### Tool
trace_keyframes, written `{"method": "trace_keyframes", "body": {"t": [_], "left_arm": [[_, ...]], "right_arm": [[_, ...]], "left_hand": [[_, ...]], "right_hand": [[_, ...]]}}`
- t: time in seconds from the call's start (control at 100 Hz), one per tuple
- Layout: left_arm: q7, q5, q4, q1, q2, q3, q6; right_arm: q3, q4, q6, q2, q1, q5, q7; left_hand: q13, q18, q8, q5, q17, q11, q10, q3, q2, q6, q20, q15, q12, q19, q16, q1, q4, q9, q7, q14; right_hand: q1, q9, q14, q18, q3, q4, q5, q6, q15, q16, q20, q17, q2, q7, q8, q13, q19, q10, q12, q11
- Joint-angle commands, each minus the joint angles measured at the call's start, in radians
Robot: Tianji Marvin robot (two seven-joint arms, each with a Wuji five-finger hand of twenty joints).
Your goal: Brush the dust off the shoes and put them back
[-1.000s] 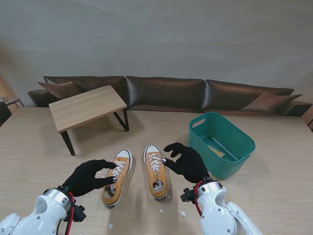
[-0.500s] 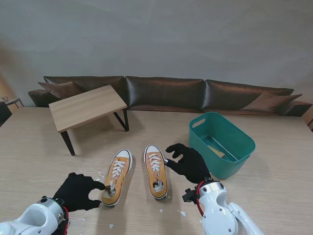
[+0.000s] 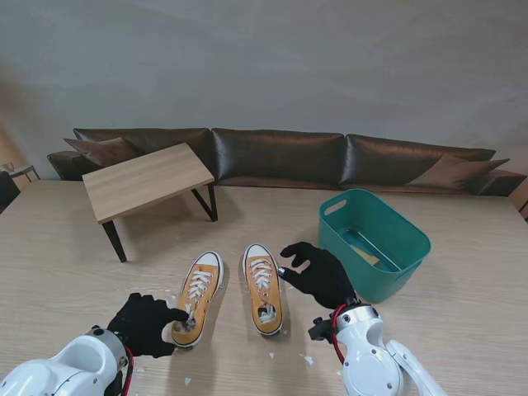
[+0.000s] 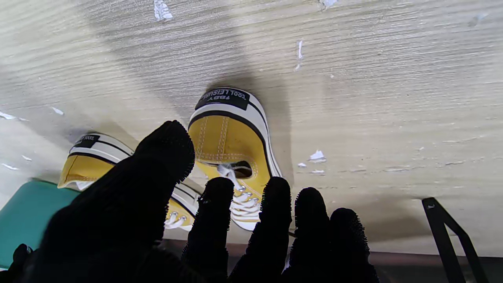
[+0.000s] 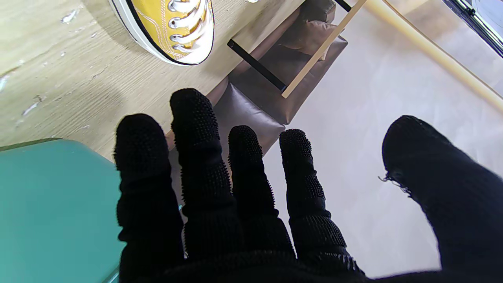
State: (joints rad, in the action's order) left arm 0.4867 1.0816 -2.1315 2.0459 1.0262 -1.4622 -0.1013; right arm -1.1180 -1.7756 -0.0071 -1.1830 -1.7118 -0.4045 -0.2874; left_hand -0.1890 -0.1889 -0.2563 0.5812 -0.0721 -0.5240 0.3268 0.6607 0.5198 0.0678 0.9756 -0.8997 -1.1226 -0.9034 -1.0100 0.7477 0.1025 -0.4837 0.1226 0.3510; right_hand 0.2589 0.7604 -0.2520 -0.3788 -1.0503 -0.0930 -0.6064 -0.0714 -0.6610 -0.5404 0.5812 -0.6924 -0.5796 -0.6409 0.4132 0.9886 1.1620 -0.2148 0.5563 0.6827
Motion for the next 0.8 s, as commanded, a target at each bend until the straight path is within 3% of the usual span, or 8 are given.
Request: {"method": "trace_keyframes", "body": {"t": [0.0,0.37,0.4,0.46,0.57,0.79], "left_arm": [[0.01,0.001,0.029,-0.011,0.001,0.019,-0.008],[-0.015,0.083,0.118,-0.08,-0.001,0.127,-0.061],[-0.021,0.087,0.126,-0.085,-0.001,0.137,-0.067],[-0.03,0.106,0.14,-0.094,-0.001,0.157,-0.074],[-0.046,0.176,0.164,-0.105,-0.001,0.183,-0.069],[-0.05,0.202,0.2,-0.131,-0.002,0.236,-0.113]], "right_arm": [[0.001,-0.004,0.004,-0.001,-0.005,0.001,0.017],[-0.001,-0.004,0.01,0.0,-0.004,0.007,0.026],[-0.001,-0.004,0.01,0.0,-0.004,0.007,0.027],[-0.001,-0.003,0.011,0.0,-0.004,0.008,0.028],[-0.001,-0.004,0.014,0.0,-0.004,0.011,0.031],[0.0,-0.001,0.017,0.0,-0.001,0.01,0.032]], "left_hand": [[0.04,0.029,-0.018,0.023,-0.018,-0.028,-0.002,0.036,0.043,-0.019,0.032,-0.037,-0.028,-0.016,-0.02,-0.022,0.007,0.023,0.027,0.004],[-0.003,0.013,-0.187,0.23,-0.013,-0.062,0.005,0.075,0.044,-0.009,0.046,-0.076,-0.045,-0.12,-0.021,-0.008,0.009,-0.022,0.198,0.022],[-0.008,0.011,-0.238,0.237,-0.014,-0.069,0.005,0.059,0.057,-0.01,0.039,-0.083,-0.048,-0.141,-0.021,0.015,0.038,-0.028,0.232,0.025],[-0.02,0.008,-0.316,0.251,-0.016,-0.084,0.007,0.018,0.078,-0.015,0.027,-0.097,-0.055,-0.18,-0.023,0.064,0.068,-0.041,0.282,0.03],[-0.068,0.006,-0.4,0.272,-0.019,-0.121,-0.005,-0.053,0.115,-0.038,0.017,-0.128,-0.071,-0.281,-0.024,0.142,0.065,-0.083,0.469,0.03],[-0.097,0.007,-0.557,0.229,-0.025,-0.177,-0.019,0.018,0.169,0.027,-0.005,-0.168,-0.095,-0.348,-0.022,0.103,0.083,-0.107,0.896,0.027]], "right_hand": [[-0.019,-0.013,0.0,-0.021,0.014,0.014,-0.013,0.018,-0.001,-0.006,0.015,0.234,0.043,0.015,0.014,-0.022,-0.017,0.022,-0.006,-0.009],[-0.022,-0.013,-0.001,-0.022,0.014,0.014,0.0,-0.001,-0.002,-0.007,0.02,0.235,0.047,0.016,0.015,-0.021,-0.02,0.024,-0.005,-0.008],[-0.022,-0.013,-0.003,-0.022,0.014,0.014,0.001,-0.001,-0.002,-0.007,0.02,0.236,0.047,0.015,0.016,-0.021,-0.021,0.023,-0.005,-0.008],[-0.022,-0.014,-0.002,-0.023,0.014,0.015,0.005,-0.009,-0.001,-0.007,0.021,0.236,0.048,0.014,0.016,-0.022,-0.021,0.022,-0.006,-0.008],[-0.024,-0.015,-0.003,-0.022,0.013,0.015,0.016,-0.029,-0.002,-0.007,0.022,0.236,0.052,0.014,0.016,-0.021,-0.022,0.021,-0.005,-0.008],[-0.027,-0.018,-0.004,-0.023,0.013,0.016,0.032,-0.039,-0.003,-0.007,0.024,0.238,0.055,0.008,0.014,-0.023,-0.023,0.022,-0.006,-0.007]]}}
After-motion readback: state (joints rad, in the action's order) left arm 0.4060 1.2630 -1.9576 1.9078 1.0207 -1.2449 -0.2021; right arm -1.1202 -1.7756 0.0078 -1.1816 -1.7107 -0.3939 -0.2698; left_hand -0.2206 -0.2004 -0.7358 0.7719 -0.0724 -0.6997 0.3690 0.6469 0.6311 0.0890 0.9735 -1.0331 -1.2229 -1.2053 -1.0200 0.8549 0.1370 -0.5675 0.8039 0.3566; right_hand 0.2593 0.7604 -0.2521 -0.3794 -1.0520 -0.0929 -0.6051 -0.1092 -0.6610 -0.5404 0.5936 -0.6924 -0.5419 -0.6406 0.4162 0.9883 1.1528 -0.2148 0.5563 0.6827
